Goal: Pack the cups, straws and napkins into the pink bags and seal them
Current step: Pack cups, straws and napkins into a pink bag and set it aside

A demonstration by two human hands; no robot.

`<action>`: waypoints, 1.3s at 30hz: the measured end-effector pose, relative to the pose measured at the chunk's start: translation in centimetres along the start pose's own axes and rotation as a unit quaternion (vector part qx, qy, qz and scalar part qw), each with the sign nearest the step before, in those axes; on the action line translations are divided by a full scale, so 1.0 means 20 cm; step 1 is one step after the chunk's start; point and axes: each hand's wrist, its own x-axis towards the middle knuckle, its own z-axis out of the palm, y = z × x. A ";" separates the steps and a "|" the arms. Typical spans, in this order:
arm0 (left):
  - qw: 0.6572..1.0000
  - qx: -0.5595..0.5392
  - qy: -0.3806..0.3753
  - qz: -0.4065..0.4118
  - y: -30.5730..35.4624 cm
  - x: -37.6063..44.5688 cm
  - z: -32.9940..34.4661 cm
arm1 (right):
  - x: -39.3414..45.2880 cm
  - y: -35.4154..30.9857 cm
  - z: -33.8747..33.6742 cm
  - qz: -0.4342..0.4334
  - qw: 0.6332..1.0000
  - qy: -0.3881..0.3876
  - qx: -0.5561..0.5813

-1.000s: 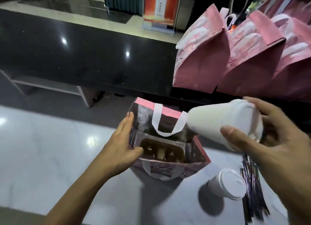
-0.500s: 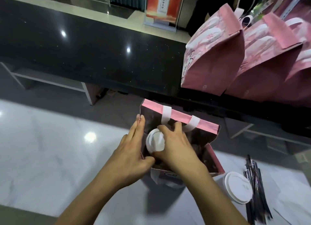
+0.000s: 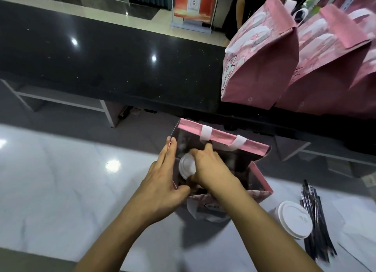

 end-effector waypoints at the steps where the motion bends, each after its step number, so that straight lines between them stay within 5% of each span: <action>1: 1.000 0.000 0.000 0.003 -0.01 0.00 0.00 | 0.00 0.01 -0.01 0.003 1.000 -0.005 0.002; 10: 1.000 0.007 0.003 0.014 -0.01 0.00 0.01 | -0.03 0.02 0.06 -0.014 0.997 -0.067 -0.027; 24: 1.000 -0.002 -0.001 0.008 -0.02 0.00 0.00 | 0.01 -0.03 0.07 -0.058 0.998 -0.028 0.019; 29: 1.000 -0.001 0.005 0.015 0.00 0.01 -0.02 | -0.25 0.06 -0.13 -0.070 0.989 0.012 0.129; 32: 1.000 0.002 0.008 0.014 0.02 0.01 -0.03 | -0.49 0.22 -0.28 -0.088 0.942 0.082 0.313; 34: 1.000 0.003 0.011 0.011 0.02 0.02 -0.03 | -0.61 0.38 -0.31 -0.056 0.896 0.190 0.398; 36: 1.000 0.005 0.013 0.013 0.02 0.02 -0.03 | -0.65 0.61 -0.21 0.050 0.888 0.297 0.346; 37: 1.000 0.003 0.013 0.015 0.01 0.02 -0.03 | -0.65 0.72 -0.14 0.133 0.903 0.312 0.263; 39: 1.000 0.001 0.011 0.020 0.01 0.01 -0.04 | -0.66 0.89 0.05 0.285 0.929 0.195 0.133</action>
